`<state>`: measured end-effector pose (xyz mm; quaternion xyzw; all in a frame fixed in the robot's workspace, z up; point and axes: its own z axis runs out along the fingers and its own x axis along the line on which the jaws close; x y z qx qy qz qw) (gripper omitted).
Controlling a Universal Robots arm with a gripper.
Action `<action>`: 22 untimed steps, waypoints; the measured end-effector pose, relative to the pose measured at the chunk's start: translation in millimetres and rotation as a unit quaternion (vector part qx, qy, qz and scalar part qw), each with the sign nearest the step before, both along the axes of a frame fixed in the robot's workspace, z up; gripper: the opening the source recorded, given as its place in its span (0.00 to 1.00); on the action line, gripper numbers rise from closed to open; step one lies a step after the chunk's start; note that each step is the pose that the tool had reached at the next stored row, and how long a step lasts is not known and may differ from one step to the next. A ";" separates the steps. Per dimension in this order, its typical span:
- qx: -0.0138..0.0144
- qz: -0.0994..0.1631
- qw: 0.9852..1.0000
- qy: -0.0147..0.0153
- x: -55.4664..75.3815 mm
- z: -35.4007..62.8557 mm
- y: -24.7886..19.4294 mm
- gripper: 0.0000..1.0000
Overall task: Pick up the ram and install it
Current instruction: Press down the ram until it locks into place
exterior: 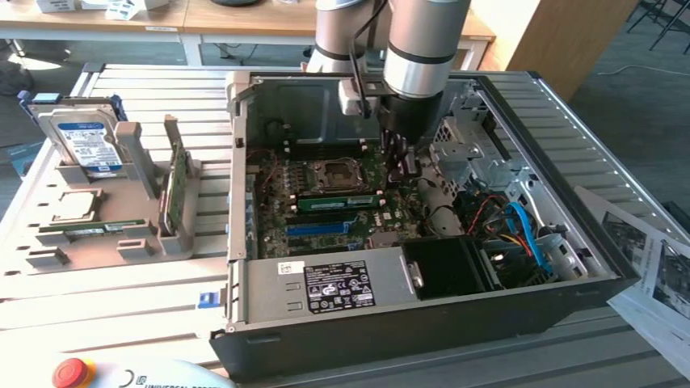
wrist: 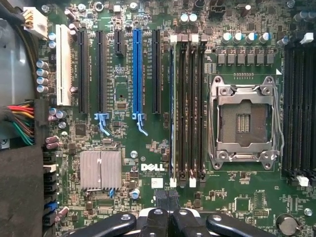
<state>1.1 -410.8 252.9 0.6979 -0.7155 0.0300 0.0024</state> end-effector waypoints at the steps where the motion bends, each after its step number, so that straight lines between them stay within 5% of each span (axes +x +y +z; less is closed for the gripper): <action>1: 0.000 0.000 1.000 0.000 0.0 -1.0 0.0 0.11; 14: 0.000 0.000 1.000 0.000 -1.3 -6.9 0.6 0.11; 22: 0.000 0.000 1.000 -0.001 -6.2 -11.4 7.5 0.11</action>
